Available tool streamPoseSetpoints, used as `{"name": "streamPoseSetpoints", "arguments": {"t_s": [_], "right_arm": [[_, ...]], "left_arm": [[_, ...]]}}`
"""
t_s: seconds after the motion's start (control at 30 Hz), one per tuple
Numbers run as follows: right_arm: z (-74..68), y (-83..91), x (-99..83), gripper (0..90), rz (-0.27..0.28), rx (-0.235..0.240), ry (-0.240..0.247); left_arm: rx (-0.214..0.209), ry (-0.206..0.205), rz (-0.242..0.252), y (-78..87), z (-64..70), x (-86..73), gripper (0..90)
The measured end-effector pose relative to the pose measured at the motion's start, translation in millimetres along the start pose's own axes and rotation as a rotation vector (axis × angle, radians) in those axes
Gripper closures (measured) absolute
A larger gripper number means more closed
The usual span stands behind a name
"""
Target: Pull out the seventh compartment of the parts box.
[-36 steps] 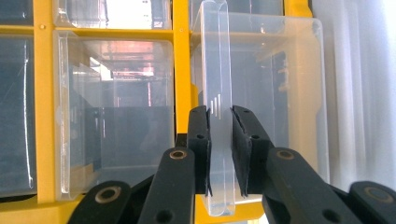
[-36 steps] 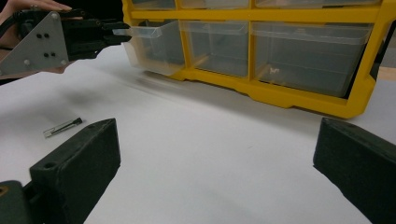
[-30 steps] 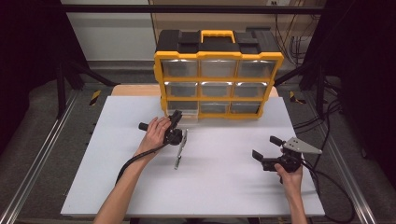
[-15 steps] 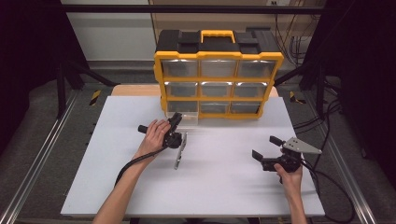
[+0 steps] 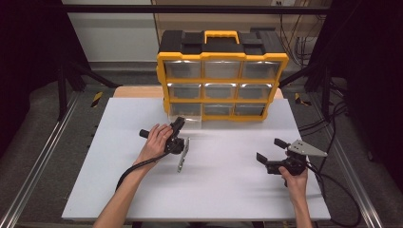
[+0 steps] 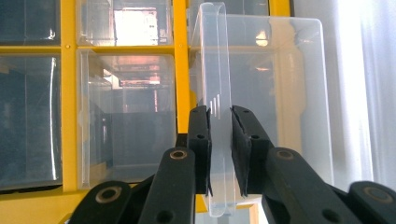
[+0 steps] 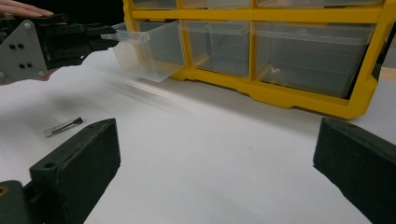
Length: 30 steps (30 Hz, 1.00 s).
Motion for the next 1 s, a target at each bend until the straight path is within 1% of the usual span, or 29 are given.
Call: {"name": "streamPoseSetpoints", "arguments": {"t_s": [0.37,0.47,0.5,0.57,0.67,0.77,1.0], "right_arm": [[0.0,-0.5,-0.2,1.3,0.0,-0.001,0.001],[-0.1,-0.6,-0.3,1.3,-0.001,0.0,0.001],[0.0,-0.6,-0.3,1.3,-0.001,-0.001,0.001],[0.0,-0.5,-0.2,1.3,0.0,-0.001,0.001],[0.0,-0.5,-0.2,1.3,0.0,-0.001,0.001],[0.0,-0.4,-0.2,1.3,0.0,0.0,0.0],[-0.1,-0.3,-0.1,1.3,0.001,0.0,0.0]], "left_arm": [[0.007,-0.008,0.01,7.1,0.5,0.7,77.8],[0.008,-0.006,0.015,7.6,0.6,0.9,77.8],[0.005,0.0,0.014,8.2,1.3,1.0,77.8],[0.009,-0.008,0.013,9.4,0.9,0.8,77.8],[0.009,-0.002,0.017,10.4,1.4,1.2,77.8],[0.011,-0.008,0.014,11.5,1.3,1.5,77.8],[0.011,-0.003,0.017,12.6,2.8,2.0,77.7]]}}
Point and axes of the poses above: each handheld gripper's, and its own axes: y roughly backward along the jaws, x roughly out of its top, z roughly to its right, the point moved 5 cm from there along -y, roughly forward along the jaws, and after that the axes turned 14 degrees about -y, right-handed, at the moved point
